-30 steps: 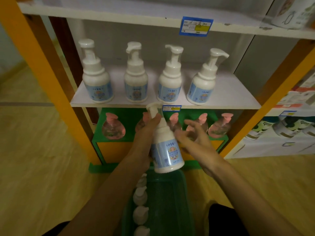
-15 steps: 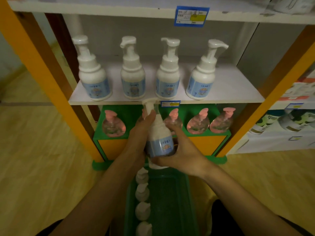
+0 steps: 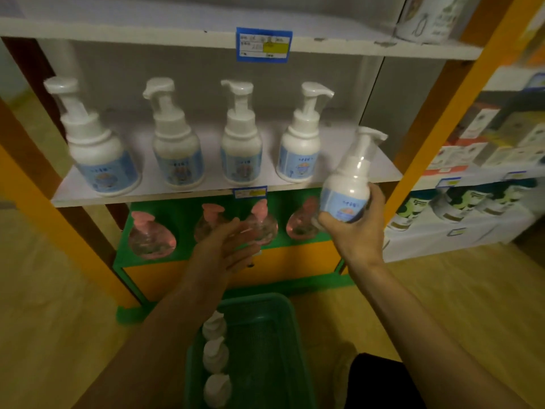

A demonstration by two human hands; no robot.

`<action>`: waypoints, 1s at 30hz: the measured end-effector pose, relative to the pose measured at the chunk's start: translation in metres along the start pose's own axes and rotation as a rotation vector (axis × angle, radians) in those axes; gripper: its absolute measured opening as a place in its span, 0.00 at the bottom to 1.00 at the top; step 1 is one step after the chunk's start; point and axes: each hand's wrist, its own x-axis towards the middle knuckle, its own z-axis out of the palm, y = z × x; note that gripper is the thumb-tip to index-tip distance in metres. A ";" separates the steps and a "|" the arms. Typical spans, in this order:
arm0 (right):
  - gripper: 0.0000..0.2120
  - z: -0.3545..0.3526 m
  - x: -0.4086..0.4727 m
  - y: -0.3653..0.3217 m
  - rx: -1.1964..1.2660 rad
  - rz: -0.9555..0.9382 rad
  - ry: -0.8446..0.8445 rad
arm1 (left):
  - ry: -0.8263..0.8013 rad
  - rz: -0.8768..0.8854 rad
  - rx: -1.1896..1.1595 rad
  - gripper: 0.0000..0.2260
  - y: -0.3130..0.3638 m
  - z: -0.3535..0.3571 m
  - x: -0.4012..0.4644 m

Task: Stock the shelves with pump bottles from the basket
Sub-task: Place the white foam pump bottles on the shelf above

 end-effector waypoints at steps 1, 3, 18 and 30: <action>0.39 -0.006 0.006 0.002 0.003 -0.019 0.022 | -0.006 -0.002 -0.008 0.09 -0.001 0.002 0.001; 0.37 -0.018 0.020 0.007 0.012 -0.046 0.051 | -0.012 -0.010 -0.036 0.09 -0.003 0.006 0.004; 0.37 -0.030 0.117 0.004 -0.104 -0.191 -0.021 | -0.074 -0.153 -0.201 0.13 -0.030 0.053 0.033; 0.38 -0.022 0.124 0.027 -0.120 -0.169 -0.053 | -0.038 -0.243 -0.304 0.13 -0.039 0.066 0.040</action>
